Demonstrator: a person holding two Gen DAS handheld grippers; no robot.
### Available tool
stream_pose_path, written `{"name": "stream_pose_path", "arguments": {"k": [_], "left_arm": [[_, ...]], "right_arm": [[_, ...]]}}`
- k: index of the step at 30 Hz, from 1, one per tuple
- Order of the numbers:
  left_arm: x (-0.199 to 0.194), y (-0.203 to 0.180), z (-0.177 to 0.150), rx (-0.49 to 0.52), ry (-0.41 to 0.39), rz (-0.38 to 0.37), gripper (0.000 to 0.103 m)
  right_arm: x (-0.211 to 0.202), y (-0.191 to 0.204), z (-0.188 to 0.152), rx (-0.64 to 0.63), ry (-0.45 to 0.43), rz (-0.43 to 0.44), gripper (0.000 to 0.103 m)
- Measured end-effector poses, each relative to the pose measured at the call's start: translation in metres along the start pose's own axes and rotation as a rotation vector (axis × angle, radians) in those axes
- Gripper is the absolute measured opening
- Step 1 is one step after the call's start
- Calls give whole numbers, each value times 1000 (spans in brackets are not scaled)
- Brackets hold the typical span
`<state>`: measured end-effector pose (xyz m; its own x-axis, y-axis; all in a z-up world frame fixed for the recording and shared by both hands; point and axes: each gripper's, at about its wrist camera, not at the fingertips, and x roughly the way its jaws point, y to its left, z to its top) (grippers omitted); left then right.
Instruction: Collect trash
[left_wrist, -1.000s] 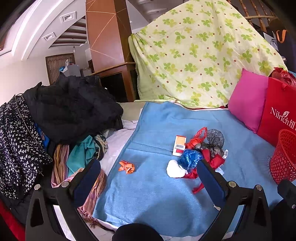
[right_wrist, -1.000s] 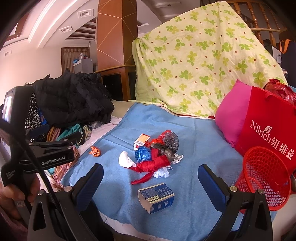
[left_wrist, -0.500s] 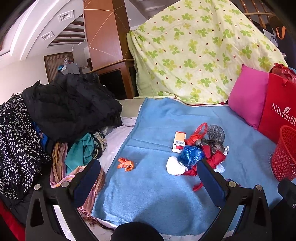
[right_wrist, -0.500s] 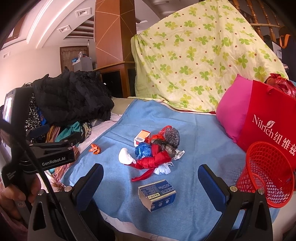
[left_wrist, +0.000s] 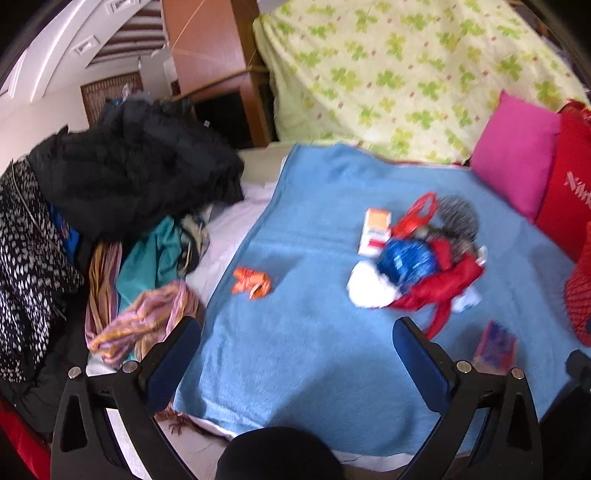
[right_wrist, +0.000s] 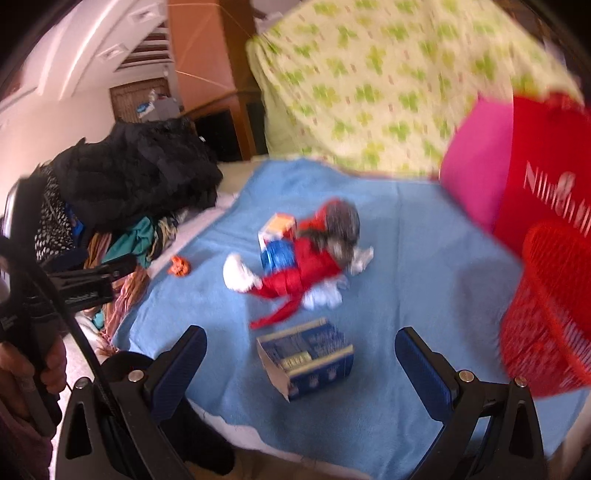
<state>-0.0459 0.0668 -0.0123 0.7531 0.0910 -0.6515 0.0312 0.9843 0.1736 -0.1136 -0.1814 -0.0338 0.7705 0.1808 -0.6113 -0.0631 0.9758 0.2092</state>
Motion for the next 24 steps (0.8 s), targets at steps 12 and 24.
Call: {"name": "stream_pose_path", "arguments": {"k": [12,24], "left_arm": [[79,21,15,-69,128,-165,103],[162,-38,42,-56,227,-315,100]], "right_arm": [[96,-65,-16,439,272,243,103],[172,-71,-30,623,445,318,91]]}}
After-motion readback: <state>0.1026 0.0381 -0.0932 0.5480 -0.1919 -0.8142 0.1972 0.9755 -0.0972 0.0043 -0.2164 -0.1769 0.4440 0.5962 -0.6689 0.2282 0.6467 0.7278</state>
